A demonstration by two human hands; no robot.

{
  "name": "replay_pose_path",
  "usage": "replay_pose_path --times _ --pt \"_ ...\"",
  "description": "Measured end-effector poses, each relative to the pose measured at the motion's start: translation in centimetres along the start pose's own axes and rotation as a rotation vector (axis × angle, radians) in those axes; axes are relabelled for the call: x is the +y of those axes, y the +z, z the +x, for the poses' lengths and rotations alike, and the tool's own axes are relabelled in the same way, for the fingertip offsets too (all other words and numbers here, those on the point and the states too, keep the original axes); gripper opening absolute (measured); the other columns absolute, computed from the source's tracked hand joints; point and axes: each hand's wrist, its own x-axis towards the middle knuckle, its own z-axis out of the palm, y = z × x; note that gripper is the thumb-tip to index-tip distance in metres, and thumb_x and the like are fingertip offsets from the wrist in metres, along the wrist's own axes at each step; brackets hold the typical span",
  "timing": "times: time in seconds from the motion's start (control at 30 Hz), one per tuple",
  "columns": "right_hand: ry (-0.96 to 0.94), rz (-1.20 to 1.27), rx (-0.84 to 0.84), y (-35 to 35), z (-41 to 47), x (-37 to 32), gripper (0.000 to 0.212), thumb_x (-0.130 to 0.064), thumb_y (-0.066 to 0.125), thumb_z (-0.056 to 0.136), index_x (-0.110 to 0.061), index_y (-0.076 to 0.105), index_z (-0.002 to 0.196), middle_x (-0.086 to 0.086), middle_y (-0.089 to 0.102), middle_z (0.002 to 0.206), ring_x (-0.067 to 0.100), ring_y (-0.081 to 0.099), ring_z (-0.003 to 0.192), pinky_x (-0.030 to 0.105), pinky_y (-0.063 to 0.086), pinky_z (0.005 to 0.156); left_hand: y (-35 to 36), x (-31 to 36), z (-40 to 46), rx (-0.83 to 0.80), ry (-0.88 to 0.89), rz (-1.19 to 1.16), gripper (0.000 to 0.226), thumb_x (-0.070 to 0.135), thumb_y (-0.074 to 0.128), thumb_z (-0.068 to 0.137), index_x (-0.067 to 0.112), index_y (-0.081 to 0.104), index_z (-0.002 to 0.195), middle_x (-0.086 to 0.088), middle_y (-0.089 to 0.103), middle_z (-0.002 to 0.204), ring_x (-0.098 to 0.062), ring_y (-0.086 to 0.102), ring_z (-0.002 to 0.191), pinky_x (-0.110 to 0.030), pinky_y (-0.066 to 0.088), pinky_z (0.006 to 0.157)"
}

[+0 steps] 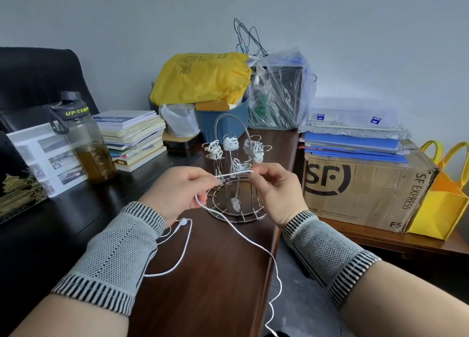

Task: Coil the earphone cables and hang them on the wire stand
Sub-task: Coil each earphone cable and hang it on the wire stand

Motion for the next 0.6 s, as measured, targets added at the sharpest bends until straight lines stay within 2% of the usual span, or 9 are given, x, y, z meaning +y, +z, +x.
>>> replay_pose_path --times 0.07,0.13,0.2,0.27,0.33,0.4,0.47,0.6 --pt "0.095 0.075 0.007 -0.2 0.2 0.2 0.012 -0.012 0.072 0.084 -0.02 0.068 0.077 0.001 0.068 0.087 0.008 0.06 0.075 0.029 0.051 0.081 -0.2 0.5 0.0 0.017 0.001 -0.171 0.007 0.019 0.072 0.08 0.017 0.077 0.075 0.003 0.044 0.054 -0.012 0.044 0.059 -0.029 0.043 0.066" --pt "0.159 0.143 0.016 -0.2 0.3 0.3 0.01 -0.012 0.072 0.084 -0.016 0.069 0.076 -0.004 0.065 0.074 0.003 0.055 0.063 0.022 0.047 0.068 0.0 0.9 0.1 0.017 0.011 -0.302 0.021 0.027 0.071 0.071 0.012 0.075 0.085 0.005 0.039 0.055 -0.009 0.04 0.057 -0.025 0.038 0.062" --pt "0.208 0.219 0.03 -0.1 0.3 0.3 0.014 -0.011 0.072 0.084 -0.017 0.068 0.071 -0.007 0.061 0.065 0.001 0.05 0.055 0.018 0.041 0.061 0.8 1.5 0.3 -0.014 0.033 -0.335 0.025 0.027 0.069 0.072 0.009 0.073 0.089 0.005 0.037 0.055 -0.008 0.037 0.055 -0.023 0.036 0.058" --pt "0.256 0.278 0.047 0.0 0.3 0.2 0.02 -0.012 0.071 0.084 -0.02 0.067 0.066 0.001 0.058 0.068 0.013 0.049 0.064 0.023 0.039 0.063 1.9 2.3 0.6 -0.025 0.055 -0.342 0.015 0.02 0.067 0.084 0.008 0.071 0.09 0.004 0.035 0.055 -0.008 0.036 0.052 -0.021 0.036 0.054" --pt "0.3 0.3 0.042 0.0 0.4 -0.1 0.022 -0.015 0.07 0.086 -0.02 0.067 0.065 0.01 0.053 0.077 0.021 0.042 0.072 0.027 0.035 0.061 3.1 2.6 1.5 0.071 0.038 -0.314 0.012 0.017 0.065 0.09 0.007 0.071 0.086 0.004 0.036 0.053 -0.009 0.035 0.05 -0.021 0.035 0.051" --pt "0.328 0.29 0.043 0.0 0.6 -0.4 0.02 -0.017 0.067 0.088 -0.017 0.065 0.068 0.012 0.05 0.079 0.021 0.041 0.07 0.027 0.033 0.059 3.8 2.3 2.7 0.266 0.054 -0.099 0.024 0.024 0.066 0.089 0.003 0.07 0.078 0.005 0.037 0.049 -0.013 0.036 0.05 -0.027 0.033 0.053" --pt "0.323 0.222 0.058 -0.1 1.1 -0.6 0.021 -0.02 0.065 0.09 -0.016 0.063 0.069 0.012 0.053 0.077 0.02 0.045 0.069 0.029 0.038 0.059 4.1 2.1 3.4 0.427 0.109 0.188 0.039 0.029 0.062 0.091 -0.002 0.06 0.067 0.003 0.035 0.047 -0.016 0.033 0.048 -0.028 0.03 0.053" --pt "0.311 0.114 0.048 0.0 1.9 -0.6 0.026 -0.029 0.063 0.09 -0.02 0.06 0.065 0.009 0.057 0.076 0.021 0.051 0.074 0.034 0.04 0.064 4.4 2.0 3.3 0.492 0.127 0.583 0.047 0.032 0.049 0.097 0.011 0.043 0.055 -0.002 0.037 0.048 -0.017 0.034 0.045 -0.025 0.023 0.045"
